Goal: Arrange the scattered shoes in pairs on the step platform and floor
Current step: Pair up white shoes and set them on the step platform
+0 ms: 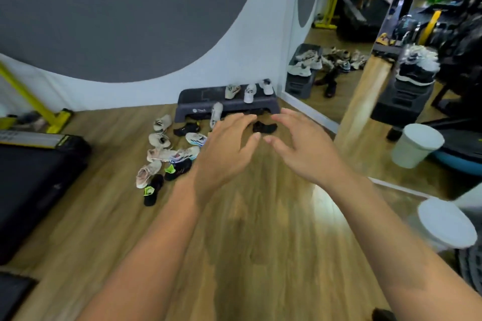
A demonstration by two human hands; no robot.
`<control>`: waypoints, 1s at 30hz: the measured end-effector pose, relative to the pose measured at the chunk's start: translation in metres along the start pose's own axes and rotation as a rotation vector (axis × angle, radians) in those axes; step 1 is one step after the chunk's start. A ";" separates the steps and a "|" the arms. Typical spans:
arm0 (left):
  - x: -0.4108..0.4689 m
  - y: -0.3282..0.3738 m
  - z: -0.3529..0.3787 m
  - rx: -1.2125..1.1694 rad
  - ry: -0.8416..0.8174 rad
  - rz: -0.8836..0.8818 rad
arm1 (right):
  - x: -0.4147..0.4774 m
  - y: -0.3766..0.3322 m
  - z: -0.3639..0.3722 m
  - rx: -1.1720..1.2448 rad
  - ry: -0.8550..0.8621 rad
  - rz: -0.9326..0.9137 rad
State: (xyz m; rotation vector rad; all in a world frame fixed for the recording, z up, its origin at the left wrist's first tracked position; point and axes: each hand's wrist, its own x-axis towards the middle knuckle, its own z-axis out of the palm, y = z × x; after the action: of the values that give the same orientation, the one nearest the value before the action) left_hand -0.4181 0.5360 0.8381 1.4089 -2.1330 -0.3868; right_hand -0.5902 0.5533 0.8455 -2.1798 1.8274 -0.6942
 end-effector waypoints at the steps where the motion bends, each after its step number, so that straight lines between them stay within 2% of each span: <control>1: 0.012 -0.008 -0.001 -0.002 0.012 -0.002 | 0.016 0.002 0.004 0.012 -0.007 -0.010; 8: 0.098 -0.086 0.009 -0.015 -0.036 -0.096 | 0.131 0.010 0.054 0.076 -0.113 -0.022; 12: 0.167 -0.134 0.020 -0.020 0.005 -0.088 | 0.205 0.011 0.084 0.094 -0.081 0.003; 16: 0.242 -0.174 0.023 -0.047 -0.050 -0.094 | 0.274 0.018 0.096 0.103 -0.069 0.073; 24: 0.400 -0.238 0.057 -0.116 -0.147 -0.091 | 0.428 0.071 0.127 0.111 -0.063 0.185; 30: 0.524 -0.282 0.086 -0.138 -0.178 -0.156 | 0.556 0.124 0.151 0.119 -0.076 0.172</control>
State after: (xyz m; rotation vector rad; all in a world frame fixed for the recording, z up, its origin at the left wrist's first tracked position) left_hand -0.4138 -0.0610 0.7721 1.5139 -2.0933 -0.7300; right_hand -0.5588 -0.0316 0.7795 -1.9212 1.8575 -0.6568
